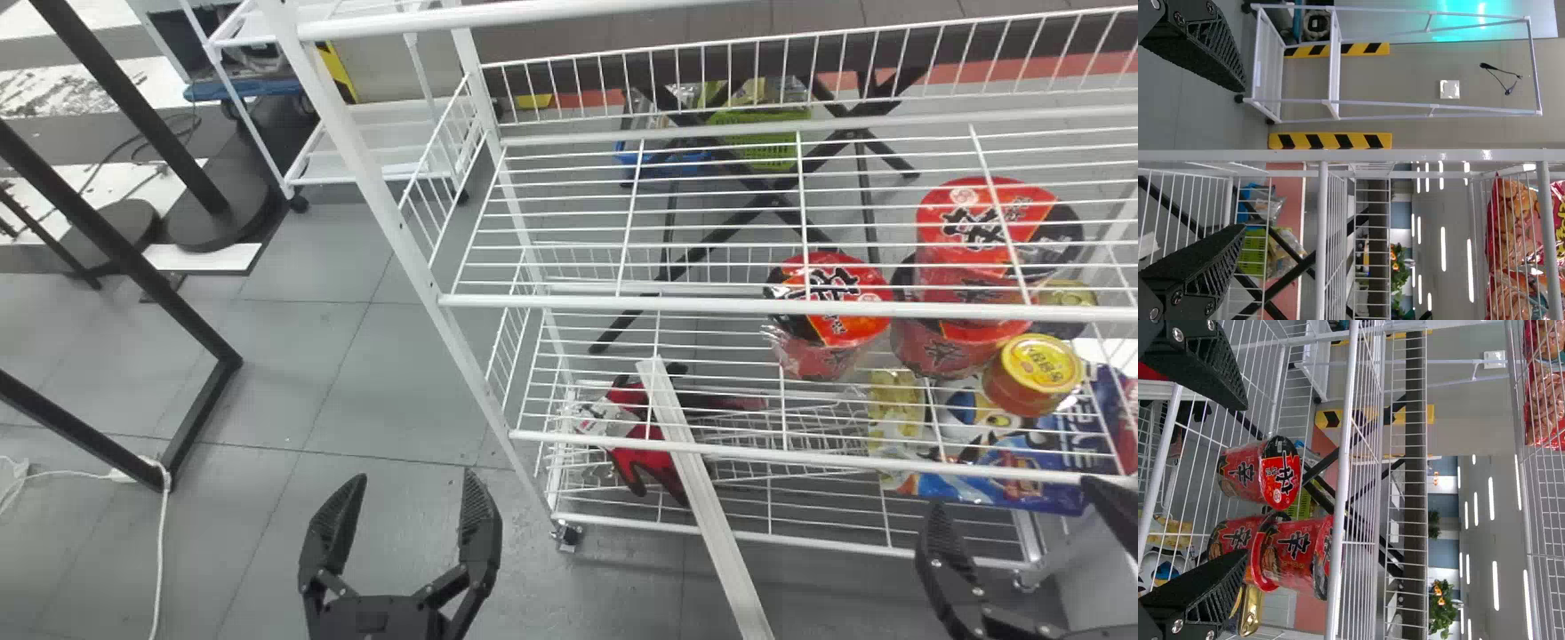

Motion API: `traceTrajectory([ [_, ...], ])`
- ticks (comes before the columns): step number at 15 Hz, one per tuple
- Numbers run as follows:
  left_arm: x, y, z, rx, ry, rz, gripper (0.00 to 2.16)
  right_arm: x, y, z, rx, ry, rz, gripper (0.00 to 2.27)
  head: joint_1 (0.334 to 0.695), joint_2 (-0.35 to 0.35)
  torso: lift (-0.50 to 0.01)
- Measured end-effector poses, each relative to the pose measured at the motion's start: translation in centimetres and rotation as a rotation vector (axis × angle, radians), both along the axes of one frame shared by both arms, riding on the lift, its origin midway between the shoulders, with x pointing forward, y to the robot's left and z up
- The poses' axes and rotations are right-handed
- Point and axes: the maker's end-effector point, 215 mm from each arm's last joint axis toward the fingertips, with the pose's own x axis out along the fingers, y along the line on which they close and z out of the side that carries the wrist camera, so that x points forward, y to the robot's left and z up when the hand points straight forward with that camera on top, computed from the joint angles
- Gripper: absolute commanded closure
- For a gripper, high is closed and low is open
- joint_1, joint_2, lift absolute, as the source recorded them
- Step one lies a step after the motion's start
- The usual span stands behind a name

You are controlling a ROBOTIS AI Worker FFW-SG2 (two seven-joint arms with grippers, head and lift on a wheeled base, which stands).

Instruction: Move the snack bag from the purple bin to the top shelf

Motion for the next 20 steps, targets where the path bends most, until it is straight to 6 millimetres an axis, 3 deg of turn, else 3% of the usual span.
traceTrajectory([
  [10, 0.2, -0.1, -0.3, 0.0, 0.005, -0.005, 0.07, 0.1, 0.0, 0.0, 0.003, -0.001, -0.002, 0.01, 0.695, 0.229, -0.453],
  [20, 0.2, -0.1, -0.5, -0.001, 0.007, -0.004, 0.07, 0.1, 0.0, 1.0, 0.025, -0.033, 0.001, 0.01, 0.695, 0.227, -0.453],
])
